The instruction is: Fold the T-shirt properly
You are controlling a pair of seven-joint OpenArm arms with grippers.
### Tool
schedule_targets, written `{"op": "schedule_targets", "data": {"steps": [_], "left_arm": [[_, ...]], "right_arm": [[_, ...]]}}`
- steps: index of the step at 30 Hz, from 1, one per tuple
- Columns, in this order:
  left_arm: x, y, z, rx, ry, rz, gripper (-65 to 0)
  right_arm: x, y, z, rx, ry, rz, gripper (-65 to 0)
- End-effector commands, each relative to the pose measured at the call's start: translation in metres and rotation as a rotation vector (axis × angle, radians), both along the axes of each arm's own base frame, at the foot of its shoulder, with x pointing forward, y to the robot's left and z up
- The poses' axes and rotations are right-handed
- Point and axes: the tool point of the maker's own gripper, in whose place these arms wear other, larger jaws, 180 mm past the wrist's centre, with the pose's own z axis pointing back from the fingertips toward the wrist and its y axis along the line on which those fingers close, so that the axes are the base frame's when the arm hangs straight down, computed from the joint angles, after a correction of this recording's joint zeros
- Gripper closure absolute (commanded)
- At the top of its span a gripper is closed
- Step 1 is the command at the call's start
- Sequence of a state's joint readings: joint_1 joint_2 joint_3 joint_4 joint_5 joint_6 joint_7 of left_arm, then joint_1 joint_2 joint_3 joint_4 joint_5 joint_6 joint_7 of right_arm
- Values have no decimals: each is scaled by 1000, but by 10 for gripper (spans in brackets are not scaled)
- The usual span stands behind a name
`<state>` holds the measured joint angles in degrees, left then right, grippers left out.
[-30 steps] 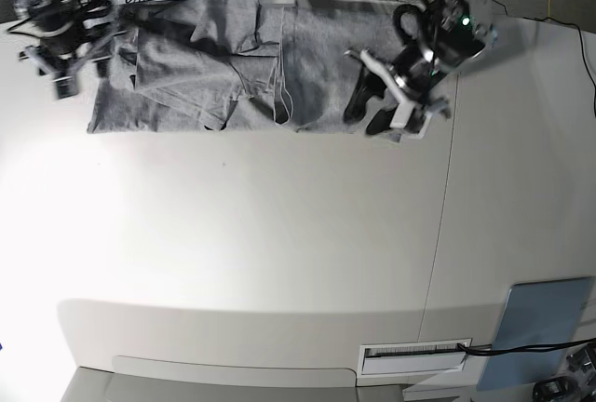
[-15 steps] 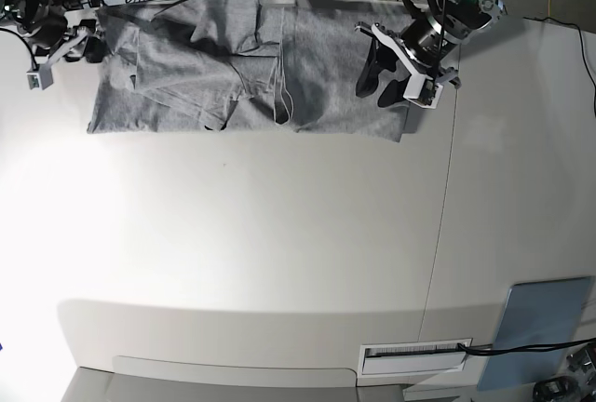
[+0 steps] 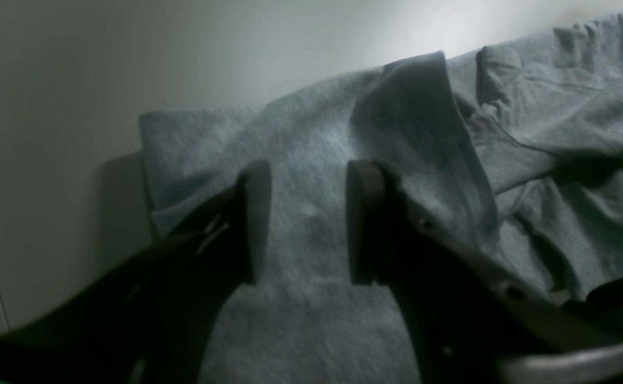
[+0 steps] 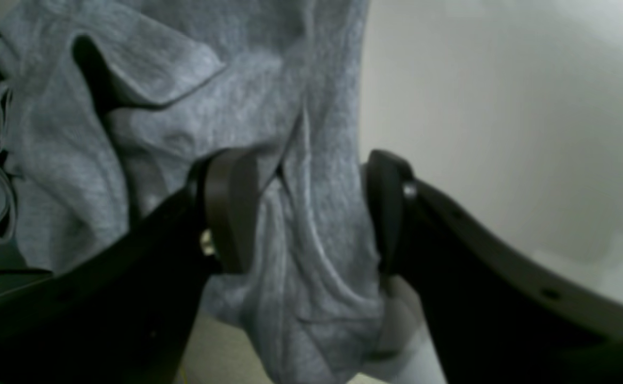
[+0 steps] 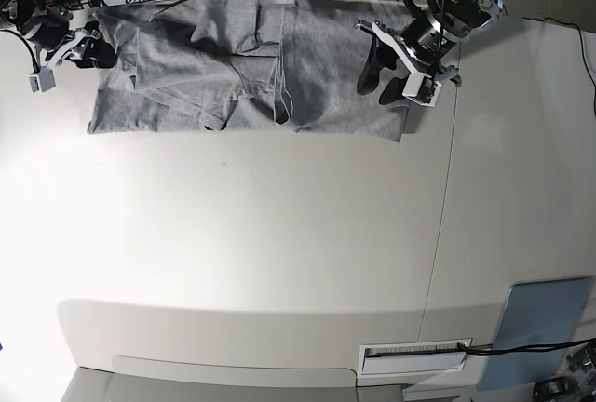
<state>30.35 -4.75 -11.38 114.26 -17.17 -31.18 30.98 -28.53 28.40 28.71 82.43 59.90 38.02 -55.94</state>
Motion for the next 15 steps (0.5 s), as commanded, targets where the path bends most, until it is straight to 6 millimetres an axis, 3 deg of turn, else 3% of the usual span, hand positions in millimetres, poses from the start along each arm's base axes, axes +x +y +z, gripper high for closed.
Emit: {"op": "schedule_targets", "data": {"steps": [1, 15], "left_arm": [[3, -2, 11, -24, -41, 0, -245], [4, -2, 11, -24, -42, 0, -245]], "right_arm": [[-1, -6, 1, -27, 16, 15, -324], [0, 11, -4, 23, -22, -5, -324]]}}
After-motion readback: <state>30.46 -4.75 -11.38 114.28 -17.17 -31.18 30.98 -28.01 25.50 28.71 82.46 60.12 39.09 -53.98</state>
